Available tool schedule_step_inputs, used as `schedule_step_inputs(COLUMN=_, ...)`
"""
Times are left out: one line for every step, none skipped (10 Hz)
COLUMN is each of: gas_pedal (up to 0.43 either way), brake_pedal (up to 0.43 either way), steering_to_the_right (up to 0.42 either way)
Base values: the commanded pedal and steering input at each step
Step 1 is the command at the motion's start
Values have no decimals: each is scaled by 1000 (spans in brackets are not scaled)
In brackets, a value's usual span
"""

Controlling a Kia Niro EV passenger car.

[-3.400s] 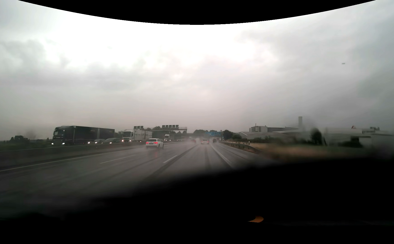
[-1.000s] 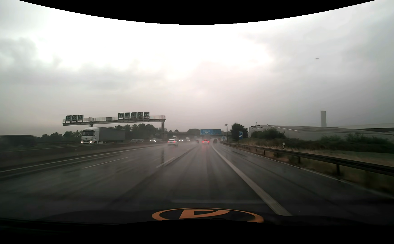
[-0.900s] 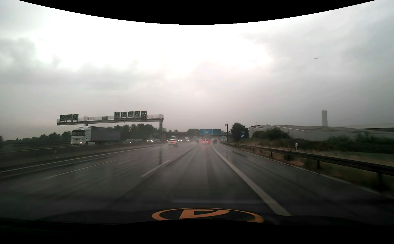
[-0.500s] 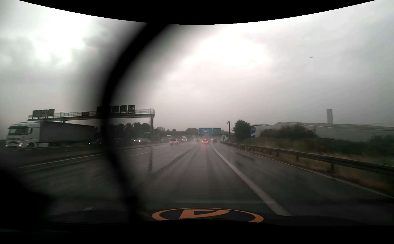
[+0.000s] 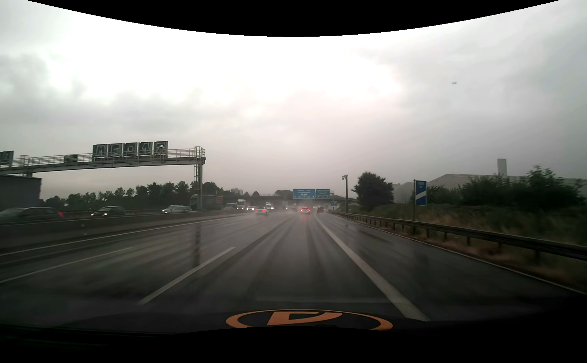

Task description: Follow the waypoints while adhering to traffic rules and regulations

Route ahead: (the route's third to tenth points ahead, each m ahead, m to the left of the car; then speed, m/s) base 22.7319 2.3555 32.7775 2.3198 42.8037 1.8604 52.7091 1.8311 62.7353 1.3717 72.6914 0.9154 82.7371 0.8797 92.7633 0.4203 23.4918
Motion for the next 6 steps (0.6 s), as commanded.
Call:
schedule_step_inputs(gas_pedal=59, brake_pedal=0, steering_to_the_right=2)
schedule_step_inputs(gas_pedal=39, brake_pedal=0, steering_to_the_right=2)
schedule_step_inputs(gas_pedal=28, brake_pedal=0, steering_to_the_right=2)
schedule_step_inputs(gas_pedal=28, brake_pedal=0, steering_to_the_right=2)
schedule_step_inputs(gas_pedal=28, brake_pedal=0, steering_to_the_right=2)
schedule_step_inputs(gas_pedal=39, brake_pedal=0, steering_to_the_right=2)
